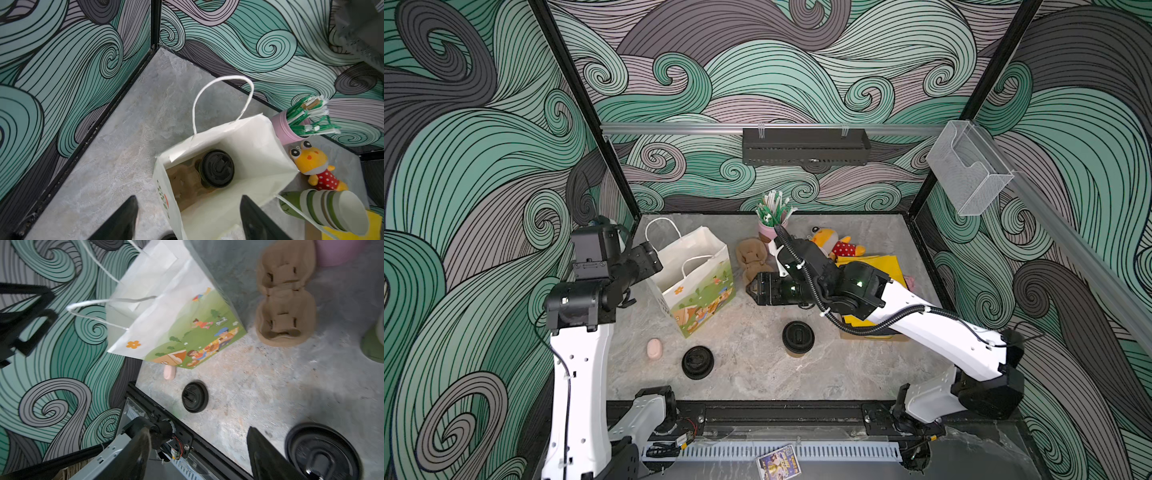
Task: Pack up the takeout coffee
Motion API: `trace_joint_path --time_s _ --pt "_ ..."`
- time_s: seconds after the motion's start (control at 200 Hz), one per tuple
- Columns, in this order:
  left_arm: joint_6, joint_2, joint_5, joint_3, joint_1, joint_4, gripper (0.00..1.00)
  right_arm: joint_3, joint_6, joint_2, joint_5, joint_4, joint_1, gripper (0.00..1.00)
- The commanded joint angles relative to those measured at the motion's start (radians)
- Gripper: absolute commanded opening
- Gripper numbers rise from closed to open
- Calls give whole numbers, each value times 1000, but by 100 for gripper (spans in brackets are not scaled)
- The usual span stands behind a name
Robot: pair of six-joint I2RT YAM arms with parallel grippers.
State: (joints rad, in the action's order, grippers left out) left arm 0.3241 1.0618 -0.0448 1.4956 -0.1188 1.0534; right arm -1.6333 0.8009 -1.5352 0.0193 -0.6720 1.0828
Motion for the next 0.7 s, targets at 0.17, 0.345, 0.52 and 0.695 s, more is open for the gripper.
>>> trace_joint_path --time_s 0.17,0.345,0.52,0.695 --pt "-136 109 99 -39 -26 -249 79 -57 -306 -239 29 573 117 68" --pt "-109 126 153 -32 -42 -274 79 -58 -391 -328 184 699 147 62" --pt "-58 106 128 -62 -43 -289 79 4 -503 -349 279 867 167 58" --pt "14 72 70 -81 -42 -287 79 -18 -564 -380 364 879 169 52"
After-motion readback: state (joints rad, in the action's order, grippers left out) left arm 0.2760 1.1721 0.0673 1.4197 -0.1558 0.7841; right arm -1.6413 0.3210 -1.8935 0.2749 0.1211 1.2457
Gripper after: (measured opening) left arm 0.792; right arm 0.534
